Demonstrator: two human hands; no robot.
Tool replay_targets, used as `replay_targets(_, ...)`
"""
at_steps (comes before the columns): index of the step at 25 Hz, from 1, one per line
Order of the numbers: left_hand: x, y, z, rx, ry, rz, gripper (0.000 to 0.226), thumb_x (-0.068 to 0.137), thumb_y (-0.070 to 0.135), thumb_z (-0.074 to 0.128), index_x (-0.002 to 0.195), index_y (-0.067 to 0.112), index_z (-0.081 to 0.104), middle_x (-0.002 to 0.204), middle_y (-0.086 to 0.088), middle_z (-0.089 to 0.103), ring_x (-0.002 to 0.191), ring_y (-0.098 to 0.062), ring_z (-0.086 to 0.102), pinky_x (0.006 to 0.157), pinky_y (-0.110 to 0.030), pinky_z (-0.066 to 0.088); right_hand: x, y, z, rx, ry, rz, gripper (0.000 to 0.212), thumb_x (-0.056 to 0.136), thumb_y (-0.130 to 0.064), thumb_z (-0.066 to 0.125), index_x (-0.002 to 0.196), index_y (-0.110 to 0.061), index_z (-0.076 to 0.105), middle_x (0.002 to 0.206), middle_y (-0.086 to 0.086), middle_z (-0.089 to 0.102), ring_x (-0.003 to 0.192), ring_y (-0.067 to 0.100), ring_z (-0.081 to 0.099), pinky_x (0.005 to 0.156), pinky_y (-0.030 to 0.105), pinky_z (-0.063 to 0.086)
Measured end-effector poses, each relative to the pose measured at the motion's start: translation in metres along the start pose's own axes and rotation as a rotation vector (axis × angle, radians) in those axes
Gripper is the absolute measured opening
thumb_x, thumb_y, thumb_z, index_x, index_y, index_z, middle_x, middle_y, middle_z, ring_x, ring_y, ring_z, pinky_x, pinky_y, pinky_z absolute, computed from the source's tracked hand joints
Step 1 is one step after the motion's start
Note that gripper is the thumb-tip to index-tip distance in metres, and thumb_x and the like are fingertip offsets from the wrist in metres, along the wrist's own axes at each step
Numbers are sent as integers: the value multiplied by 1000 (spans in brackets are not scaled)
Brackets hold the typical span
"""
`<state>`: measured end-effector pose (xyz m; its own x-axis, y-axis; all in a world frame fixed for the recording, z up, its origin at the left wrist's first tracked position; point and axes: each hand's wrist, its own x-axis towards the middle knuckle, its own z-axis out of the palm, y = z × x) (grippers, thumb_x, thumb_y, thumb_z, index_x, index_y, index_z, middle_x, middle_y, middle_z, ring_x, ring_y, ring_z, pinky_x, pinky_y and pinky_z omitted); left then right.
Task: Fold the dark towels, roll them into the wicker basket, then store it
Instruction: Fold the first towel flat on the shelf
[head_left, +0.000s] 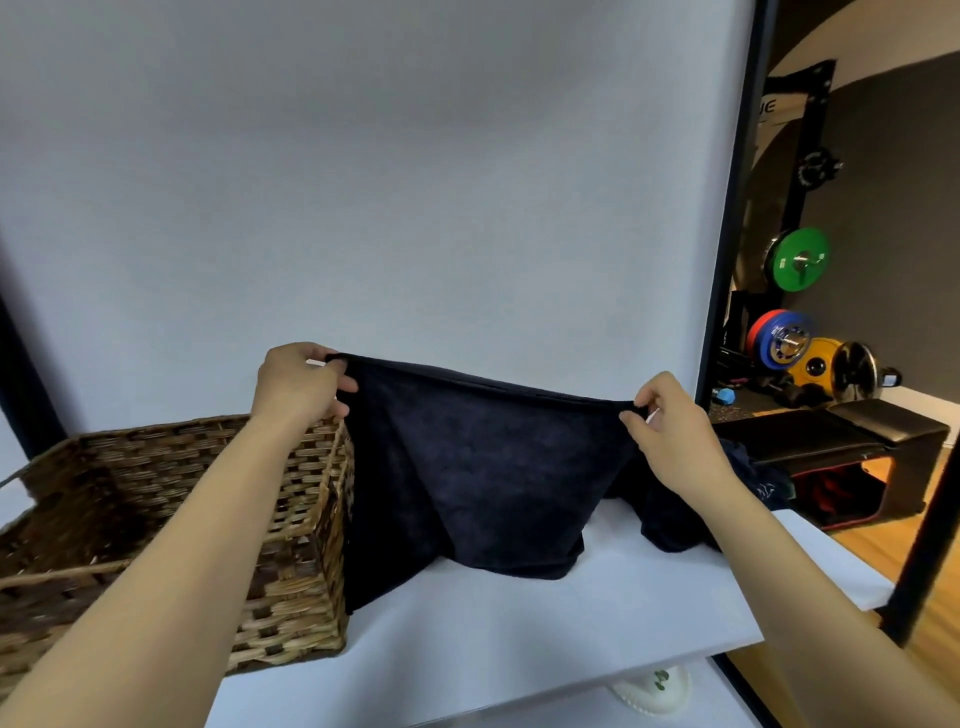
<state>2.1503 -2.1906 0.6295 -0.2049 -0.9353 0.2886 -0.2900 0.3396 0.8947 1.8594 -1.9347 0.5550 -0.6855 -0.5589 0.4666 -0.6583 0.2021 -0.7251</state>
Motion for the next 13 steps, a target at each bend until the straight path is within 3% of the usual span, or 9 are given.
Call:
replay_targets(2, 0, 8, -8, 20, -4, 40, 9, 98, 20, 59, 106, 17, 64, 72, 4, 77, 47, -20, 60, 67, -33, 57, 7, -14, -5, 9, 2, 8, 18, 98, -20, 62, 113, -25, 54, 78, 0, 53, 70, 25, 62, 65, 38, 55)
replay_targets(4, -1, 16, -17, 31, -11, 72, 6, 98, 21, 59, 102, 20, 64, 72, 5, 77, 46, -18, 59, 69, -34, 58, 16, -28, -11, 24, -11, 39, 12, 98, -16, 62, 109, -20, 65, 75, -1, 58, 69, 26, 66, 64, 38, 57)
replay_targets(6, -1, 23, -29, -17, -46, 68, 5, 98, 20, 61, 102, 19, 65, 73, 3, 77, 47, -18, 59, 68, -35, 59, 22, -42, -17, -11, 39, 32, 6, 96, -16, 65, 96, -17, 71, 71, -2, 61, 62, 19, 61, 57, 28, 47)
replay_targets(8, -5, 29, -43, -138, -151, 7, 4, 99, 18, 64, 102, 15, 63, 79, -3, 78, 47, -17, 60, 66, -35, 60, 25, -55, -23, 37, 124, 58, 8, 94, -15, 68, 94, -14, 75, 65, -1, 56, 57, 16, 51, 55, 27, 39)
replay_targets(13, -15, 38, -76, -320, -401, -40, 13, 101, 20, 62, 90, 15, 57, 97, -11, 79, 53, -13, 66, 77, -38, 59, 14, -96, -37, 554, 191, 248, 11, 101, -16, 57, 95, -9, 64, 68, 15, 61, 37, 14, 42, 40, 26, 42)
